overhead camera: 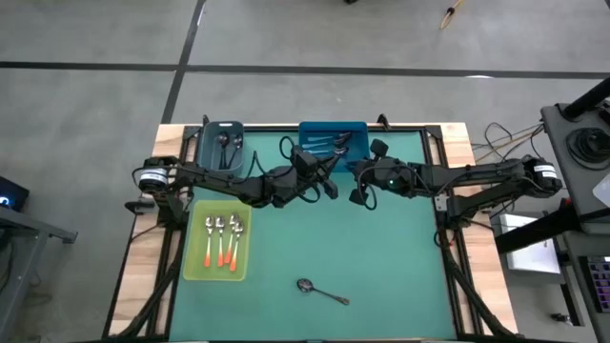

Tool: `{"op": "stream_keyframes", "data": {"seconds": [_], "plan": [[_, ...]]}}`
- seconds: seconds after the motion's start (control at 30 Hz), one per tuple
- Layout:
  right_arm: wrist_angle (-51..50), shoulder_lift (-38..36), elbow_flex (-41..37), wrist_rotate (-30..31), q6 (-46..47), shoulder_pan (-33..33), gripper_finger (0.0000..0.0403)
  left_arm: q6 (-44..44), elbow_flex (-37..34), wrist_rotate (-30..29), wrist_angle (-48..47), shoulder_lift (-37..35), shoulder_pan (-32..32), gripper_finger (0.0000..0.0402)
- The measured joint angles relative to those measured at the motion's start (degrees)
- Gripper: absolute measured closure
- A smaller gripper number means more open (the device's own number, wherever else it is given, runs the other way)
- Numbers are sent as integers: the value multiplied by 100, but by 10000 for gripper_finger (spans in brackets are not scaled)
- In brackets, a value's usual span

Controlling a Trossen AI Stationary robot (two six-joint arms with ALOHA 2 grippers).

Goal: Sort silverware by color (type)
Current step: Put the blue spoon into the dark blue bin

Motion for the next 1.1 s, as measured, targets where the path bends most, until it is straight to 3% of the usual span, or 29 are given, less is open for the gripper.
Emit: {"op": "stream_keyframes", "data": {"seconds": [0.3,0.57,0.83,1.1], "plan": [[-29,0,0,-12,23,4,392,177,0,96,-77,0,-9,388],[-305,4,0,-20,340,7,393,578,0,287,-365,-201,-7,304],[-856,18,357,-85,537,-91,394,1492,-109,229,-1026,-848,-11,222],[-1701,522,1475,-816,247,-673,396,2048,-1096,217,-839,-2009,-4,205]]}}
